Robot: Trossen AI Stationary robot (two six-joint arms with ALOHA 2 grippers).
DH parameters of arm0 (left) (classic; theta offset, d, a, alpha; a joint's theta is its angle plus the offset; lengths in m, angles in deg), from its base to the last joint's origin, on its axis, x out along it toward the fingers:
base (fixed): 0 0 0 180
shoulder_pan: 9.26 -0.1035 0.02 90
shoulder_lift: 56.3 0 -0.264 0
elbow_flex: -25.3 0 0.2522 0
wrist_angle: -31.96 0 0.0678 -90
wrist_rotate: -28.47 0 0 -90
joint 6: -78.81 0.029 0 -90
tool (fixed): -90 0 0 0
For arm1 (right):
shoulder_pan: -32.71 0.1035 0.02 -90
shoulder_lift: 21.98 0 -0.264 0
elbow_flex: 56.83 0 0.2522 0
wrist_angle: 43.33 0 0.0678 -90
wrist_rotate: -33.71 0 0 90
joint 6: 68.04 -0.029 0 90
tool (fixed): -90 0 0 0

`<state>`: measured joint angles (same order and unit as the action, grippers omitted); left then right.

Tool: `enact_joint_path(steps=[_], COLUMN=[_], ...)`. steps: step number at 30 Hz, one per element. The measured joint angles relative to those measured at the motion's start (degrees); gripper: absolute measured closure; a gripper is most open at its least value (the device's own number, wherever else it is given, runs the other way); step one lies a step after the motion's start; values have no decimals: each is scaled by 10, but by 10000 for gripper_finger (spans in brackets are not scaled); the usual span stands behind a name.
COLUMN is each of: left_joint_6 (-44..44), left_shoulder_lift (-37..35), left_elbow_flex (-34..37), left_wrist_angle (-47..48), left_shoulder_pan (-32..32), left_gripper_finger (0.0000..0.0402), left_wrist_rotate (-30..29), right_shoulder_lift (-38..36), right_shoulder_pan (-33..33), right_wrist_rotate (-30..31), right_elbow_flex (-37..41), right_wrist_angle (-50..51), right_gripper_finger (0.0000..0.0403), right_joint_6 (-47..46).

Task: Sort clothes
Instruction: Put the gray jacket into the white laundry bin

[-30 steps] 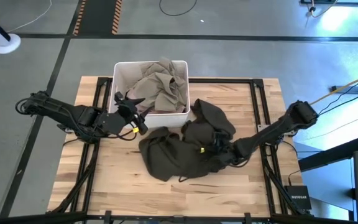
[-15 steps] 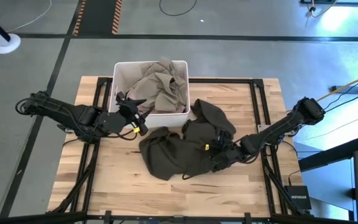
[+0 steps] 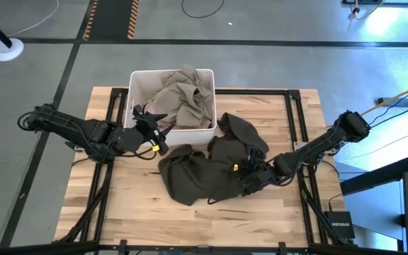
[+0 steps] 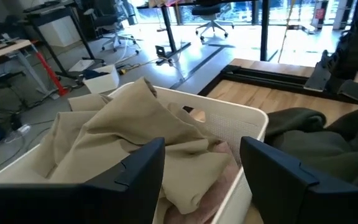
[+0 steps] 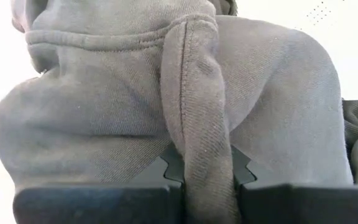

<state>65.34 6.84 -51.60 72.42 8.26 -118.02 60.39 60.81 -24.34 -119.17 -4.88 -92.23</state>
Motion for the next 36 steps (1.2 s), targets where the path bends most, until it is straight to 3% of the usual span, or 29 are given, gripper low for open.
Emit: enact_joint_path(steps=[6,20,36], left_joint_6=[11,21,11], left_shoulder_lift=[0,0,0], left_elbow_flex=[0,0,0], left_wrist_angle=[-2,-3,-6], left_shoulder_pan=[0,0,0], left_gripper_finger=[196,196,196], left_wrist_rotate=[33,34,34], right_shoulder_lift=[0,0,-5], right_shoulder_pan=[0,0,0], right_wrist_rotate=[0,1,47], right_elbow_flex=[0,-4,-184], right_wrist_angle=[0,8,160], right_gripper_finger=[356,356,356], right_joint_6=[-11,0,95])
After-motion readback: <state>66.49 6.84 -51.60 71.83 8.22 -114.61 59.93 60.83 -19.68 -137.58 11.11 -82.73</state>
